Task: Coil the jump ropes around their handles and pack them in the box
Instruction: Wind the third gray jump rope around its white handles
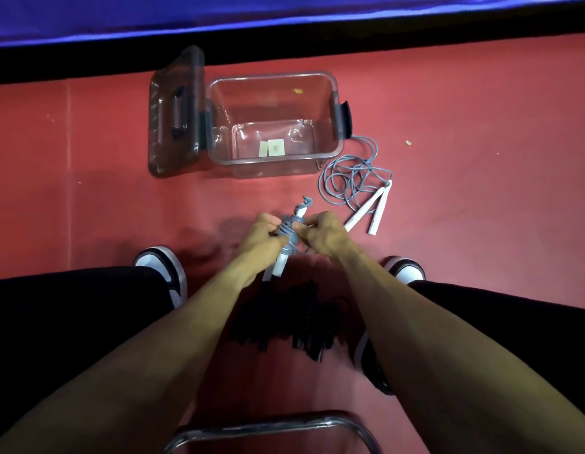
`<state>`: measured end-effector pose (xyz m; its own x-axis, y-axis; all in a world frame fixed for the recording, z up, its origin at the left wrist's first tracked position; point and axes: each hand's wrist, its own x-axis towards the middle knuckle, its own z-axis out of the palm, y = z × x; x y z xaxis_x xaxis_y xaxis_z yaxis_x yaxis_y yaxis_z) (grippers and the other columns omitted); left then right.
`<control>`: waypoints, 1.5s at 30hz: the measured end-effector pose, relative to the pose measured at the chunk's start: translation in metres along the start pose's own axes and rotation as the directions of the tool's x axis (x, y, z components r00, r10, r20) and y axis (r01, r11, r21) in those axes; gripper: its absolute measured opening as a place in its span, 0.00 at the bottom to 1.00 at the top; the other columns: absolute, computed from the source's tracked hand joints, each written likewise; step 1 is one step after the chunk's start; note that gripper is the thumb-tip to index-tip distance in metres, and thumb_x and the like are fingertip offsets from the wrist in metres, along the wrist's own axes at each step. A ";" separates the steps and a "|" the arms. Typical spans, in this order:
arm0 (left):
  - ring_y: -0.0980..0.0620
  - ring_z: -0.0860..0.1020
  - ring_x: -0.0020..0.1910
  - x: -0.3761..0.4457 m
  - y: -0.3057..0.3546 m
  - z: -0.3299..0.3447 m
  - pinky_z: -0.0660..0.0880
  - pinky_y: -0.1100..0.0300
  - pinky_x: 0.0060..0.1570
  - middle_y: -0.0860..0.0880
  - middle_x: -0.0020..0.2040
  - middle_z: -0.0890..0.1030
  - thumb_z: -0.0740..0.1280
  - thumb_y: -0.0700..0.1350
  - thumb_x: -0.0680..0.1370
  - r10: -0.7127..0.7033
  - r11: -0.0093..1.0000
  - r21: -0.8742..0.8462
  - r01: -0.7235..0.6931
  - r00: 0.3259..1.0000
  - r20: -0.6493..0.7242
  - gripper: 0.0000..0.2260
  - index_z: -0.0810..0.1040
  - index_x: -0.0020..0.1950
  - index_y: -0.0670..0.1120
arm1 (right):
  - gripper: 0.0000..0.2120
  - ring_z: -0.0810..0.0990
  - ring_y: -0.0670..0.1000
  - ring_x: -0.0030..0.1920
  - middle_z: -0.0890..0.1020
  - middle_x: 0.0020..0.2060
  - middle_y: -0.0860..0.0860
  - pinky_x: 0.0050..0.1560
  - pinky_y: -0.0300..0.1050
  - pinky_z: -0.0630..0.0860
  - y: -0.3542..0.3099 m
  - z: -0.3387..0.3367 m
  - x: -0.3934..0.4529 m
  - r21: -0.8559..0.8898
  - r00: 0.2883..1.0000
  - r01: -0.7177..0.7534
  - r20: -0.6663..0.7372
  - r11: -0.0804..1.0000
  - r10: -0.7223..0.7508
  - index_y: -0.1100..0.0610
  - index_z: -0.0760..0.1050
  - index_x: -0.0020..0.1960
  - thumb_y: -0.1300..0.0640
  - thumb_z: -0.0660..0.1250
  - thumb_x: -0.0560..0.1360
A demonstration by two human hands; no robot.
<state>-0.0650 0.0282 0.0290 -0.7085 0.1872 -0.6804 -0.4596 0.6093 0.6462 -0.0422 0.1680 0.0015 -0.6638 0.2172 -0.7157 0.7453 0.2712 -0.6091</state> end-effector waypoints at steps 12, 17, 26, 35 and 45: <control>0.47 0.79 0.53 0.025 -0.032 0.024 0.75 0.54 0.56 0.50 0.46 0.80 0.66 0.34 0.76 0.021 0.999 0.043 -0.024 0.997 0.079 0.10 0.79 0.55 0.44 | 0.11 0.77 0.51 0.40 0.80 0.39 0.54 0.45 0.47 0.75 0.049 0.017 0.034 -0.023 0.994 0.007 -0.109 1.000 -0.010 0.66 0.83 0.52 0.60 0.66 0.80; 0.45 0.82 0.52 0.035 -0.034 0.035 0.78 0.48 0.56 0.45 0.53 0.84 0.65 0.39 0.70 0.065 0.984 0.154 -0.088 0.986 0.152 0.18 0.83 0.58 0.43 | 0.11 0.73 0.50 0.39 0.77 0.36 0.55 0.40 0.41 0.67 0.064 0.015 0.043 -0.082 0.989 -0.026 -0.147 0.996 0.014 0.68 0.83 0.49 0.60 0.66 0.80; 0.49 0.75 0.63 0.035 -0.059 0.051 0.66 0.66 0.60 0.46 0.62 0.78 0.65 0.39 0.78 0.117 0.918 0.349 -0.189 0.969 0.215 0.17 0.77 0.67 0.43 | 0.07 0.77 0.50 0.40 0.83 0.38 0.57 0.40 0.41 0.70 0.080 0.022 0.043 -0.146 0.991 -0.065 -0.129 0.987 0.046 0.65 0.83 0.48 0.63 0.69 0.75; 0.45 0.73 0.66 0.024 -0.055 0.052 0.67 0.56 0.65 0.44 0.66 0.73 0.63 0.37 0.78 0.223 0.865 0.412 -0.285 0.955 0.193 0.18 0.75 0.68 0.43 | 0.13 0.72 0.53 0.40 0.74 0.30 0.50 0.41 0.43 0.64 0.069 0.028 0.042 -0.224 0.995 -0.014 -0.103 0.974 -0.009 0.58 0.76 0.33 0.59 0.70 0.76; 0.45 0.80 0.53 0.028 -0.040 0.044 0.74 0.53 0.57 0.45 0.53 0.81 0.65 0.36 0.75 0.275 0.905 0.329 -0.271 0.961 0.035 0.11 0.81 0.55 0.43 | 0.16 0.73 0.63 0.64 0.80 0.60 0.62 0.67 0.49 0.67 0.058 -0.009 0.034 -0.138 0.943 -0.110 -0.326 0.984 0.060 0.61 0.78 0.63 0.60 0.64 0.77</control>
<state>-0.0427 0.0433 -0.0308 -0.7887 0.3743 -0.4877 -0.0474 0.7539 0.6553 -0.0218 0.1996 -0.0553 -0.6018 0.5271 -0.6000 0.7982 0.3724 -0.4734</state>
